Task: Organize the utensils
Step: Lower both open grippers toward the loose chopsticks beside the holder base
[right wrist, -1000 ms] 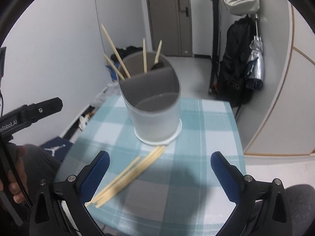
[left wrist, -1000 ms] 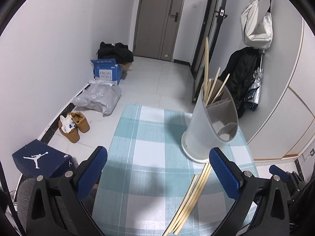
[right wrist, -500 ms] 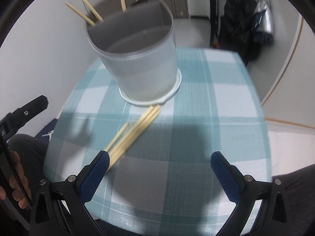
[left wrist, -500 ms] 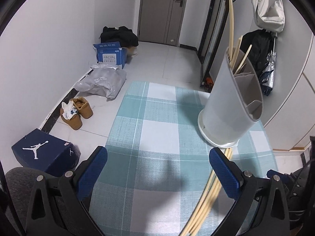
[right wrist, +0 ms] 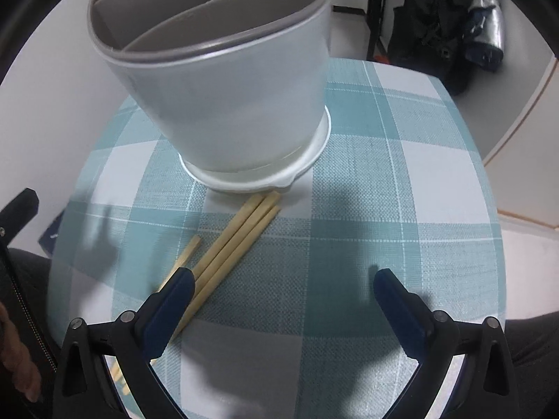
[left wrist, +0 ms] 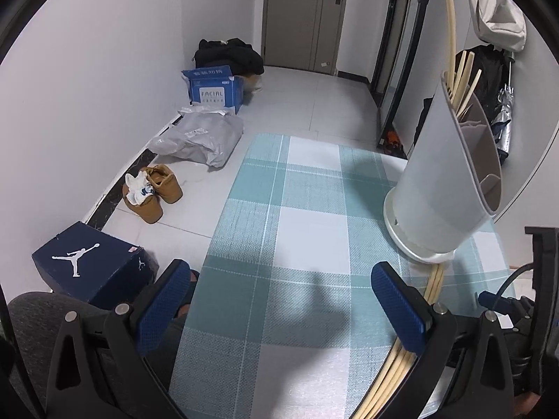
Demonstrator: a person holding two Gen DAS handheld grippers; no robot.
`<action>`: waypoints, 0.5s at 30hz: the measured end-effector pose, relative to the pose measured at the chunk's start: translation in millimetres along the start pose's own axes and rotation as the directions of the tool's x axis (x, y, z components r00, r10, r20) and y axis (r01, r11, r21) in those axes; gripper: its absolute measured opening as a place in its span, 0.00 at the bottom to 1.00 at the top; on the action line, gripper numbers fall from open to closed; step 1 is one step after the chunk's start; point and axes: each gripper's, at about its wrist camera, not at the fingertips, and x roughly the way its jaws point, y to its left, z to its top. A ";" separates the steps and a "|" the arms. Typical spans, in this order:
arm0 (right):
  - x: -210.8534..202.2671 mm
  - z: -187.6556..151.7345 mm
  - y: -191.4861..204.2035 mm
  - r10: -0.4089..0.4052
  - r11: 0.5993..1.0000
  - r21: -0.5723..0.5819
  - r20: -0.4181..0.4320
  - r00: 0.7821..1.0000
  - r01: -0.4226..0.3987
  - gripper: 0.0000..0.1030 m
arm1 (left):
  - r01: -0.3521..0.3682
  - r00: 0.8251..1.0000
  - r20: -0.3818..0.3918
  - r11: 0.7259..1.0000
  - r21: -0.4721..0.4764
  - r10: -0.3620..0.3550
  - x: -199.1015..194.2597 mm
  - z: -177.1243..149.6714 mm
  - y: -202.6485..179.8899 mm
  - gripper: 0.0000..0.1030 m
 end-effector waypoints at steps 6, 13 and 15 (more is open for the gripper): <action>0.8 -8.0 10.0 -0.048 0.997 -0.055 -0.013 0.999 0.047 0.99 | 0.015 1.000 -0.024 1.000 -0.019 -0.015 6.1 2.4 3.0 0.99; -0.3 -7.9 8.9 -0.039 0.998 -0.045 -0.042 0.998 0.037 0.98 | 0.023 0.999 -0.032 1.000 -0.013 -0.024 7.9 2.6 0.6 0.99; 0.6 -5.2 10.6 -0.034 0.999 -0.037 -0.043 0.999 0.032 0.95 | 0.023 0.999 -0.031 1.000 -0.010 -0.024 7.9 2.7 0.1 0.99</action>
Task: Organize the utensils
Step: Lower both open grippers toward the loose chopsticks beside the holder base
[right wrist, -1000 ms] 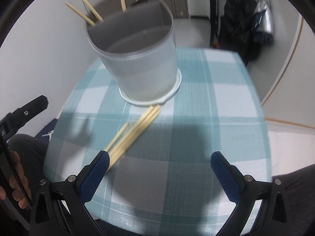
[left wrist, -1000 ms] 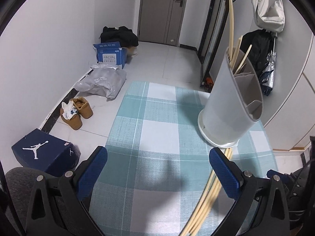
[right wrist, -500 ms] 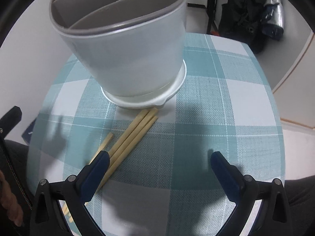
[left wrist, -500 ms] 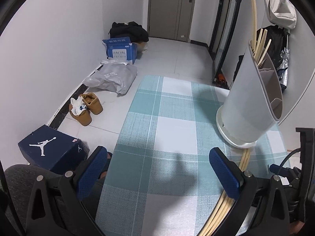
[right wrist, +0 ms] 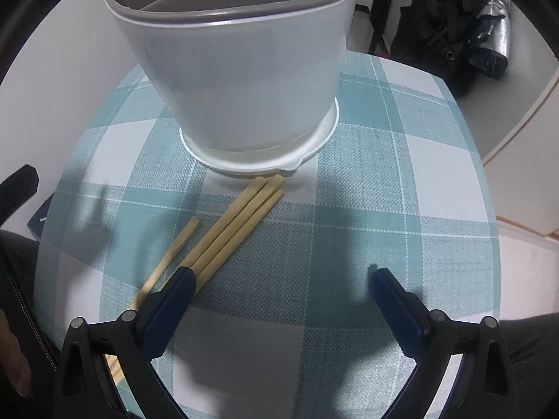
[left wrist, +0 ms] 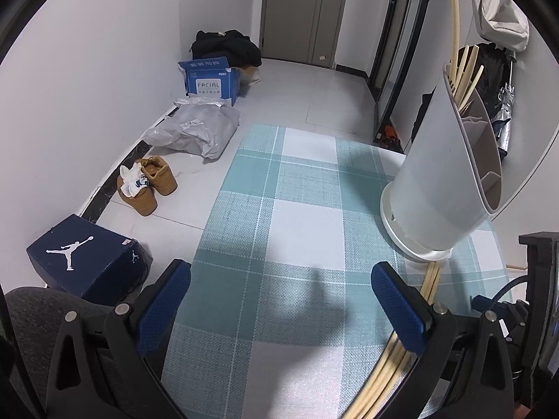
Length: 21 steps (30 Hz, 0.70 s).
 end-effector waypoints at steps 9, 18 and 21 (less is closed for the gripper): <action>-8.3 -3.3 17.9 0.003 0.996 -0.091 0.021 1.000 -0.001 0.62 | 0.009 1.000 -0.010 1.000 -0.008 -0.009 0.4 -0.7 1.5 0.99; -18.5 -10.4 22.2 0.003 0.988 -0.157 -0.011 1.000 -0.005 0.37 | 0.027 0.999 -0.026 0.999 -0.025 -0.028 2.1 -0.3 5.2 0.99; -22.0 -13.1 19.2 0.007 0.980 -0.201 -0.025 1.000 -0.012 0.26 | 0.036 0.999 -0.027 0.999 -0.031 -0.037 2.4 -0.1 5.5 0.99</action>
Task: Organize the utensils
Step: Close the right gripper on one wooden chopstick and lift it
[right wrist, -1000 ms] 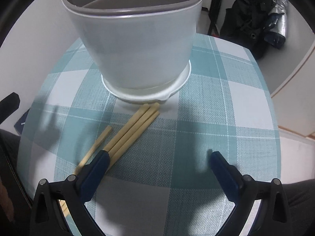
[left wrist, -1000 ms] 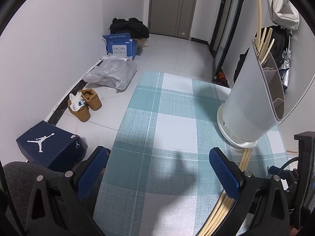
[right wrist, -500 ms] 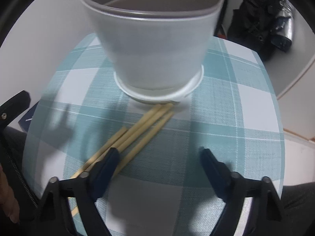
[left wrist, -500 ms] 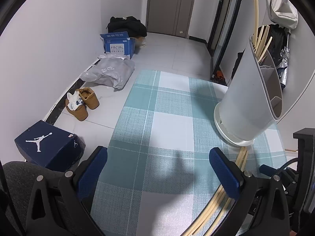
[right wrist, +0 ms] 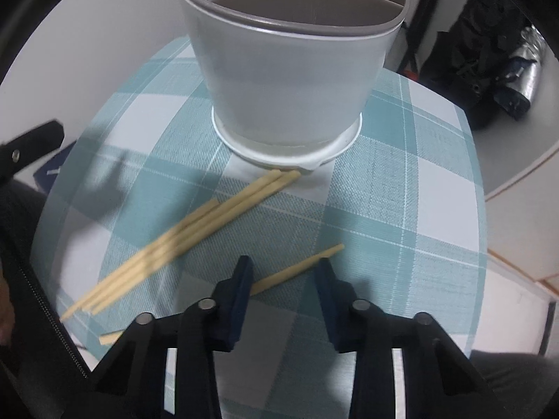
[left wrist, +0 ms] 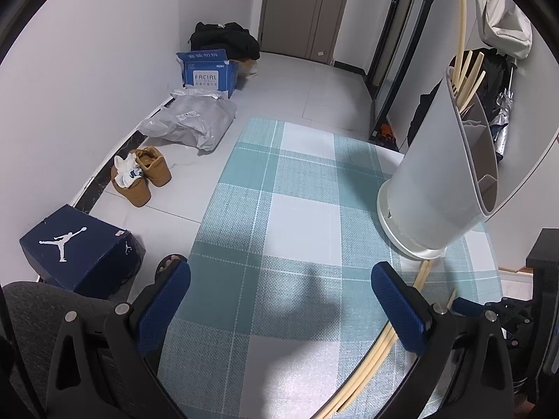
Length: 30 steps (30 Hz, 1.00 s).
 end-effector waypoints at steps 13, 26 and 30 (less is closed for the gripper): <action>3.6 16.6 -28.1 0.125 0.992 -0.011 0.003 0.992 -0.125 0.06 | 0.051 0.997 -0.052 0.998 0.030 -0.049 4.9 -5.0 -6.0 0.99; -3.3 13.4 -15.0 0.098 0.987 -0.126 -0.001 0.995 -0.098 0.08 | 0.065 0.992 -0.115 0.994 0.087 -0.055 14.0 -8.4 -18.1 0.99; -3.9 13.6 -5.9 0.081 0.988 -0.134 0.044 0.996 -0.075 0.07 | 0.060 0.989 -0.141 0.979 0.197 -0.032 17.0 -8.7 -35.3 0.99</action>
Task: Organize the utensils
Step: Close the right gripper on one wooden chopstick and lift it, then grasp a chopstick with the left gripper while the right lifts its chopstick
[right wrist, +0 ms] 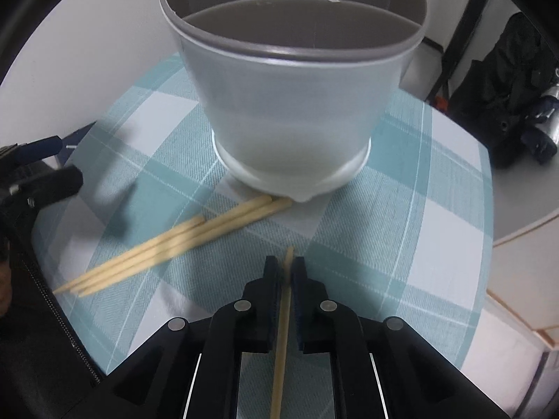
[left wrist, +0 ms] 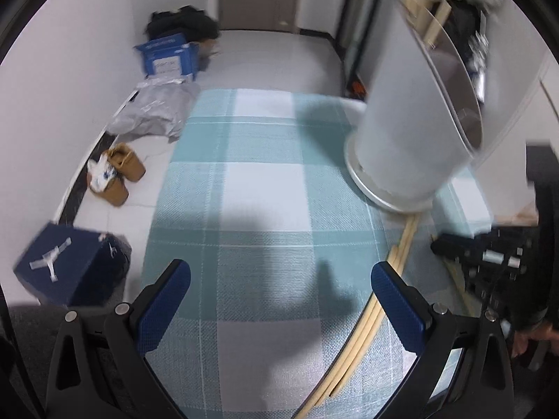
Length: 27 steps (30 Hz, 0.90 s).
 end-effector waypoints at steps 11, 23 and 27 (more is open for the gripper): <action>-33.9 -16.7 -62.8 0.164 0.919 0.322 0.216 0.963 -0.229 0.04 | 0.043 0.990 -0.142 0.980 0.196 -0.015 33.2 6.4 -36.4 0.98; -53.7 -17.7 -109.3 0.201 0.846 0.391 0.394 0.897 -0.362 0.04 | 0.061 0.971 -0.240 0.974 0.220 -0.007 45.5 9.9 -41.4 0.94; -53.6 -19.8 -114.2 0.204 0.840 0.396 0.402 0.893 -0.370 0.04 | 0.047 0.967 -0.253 0.966 0.253 0.020 47.2 10.8 -48.6 0.94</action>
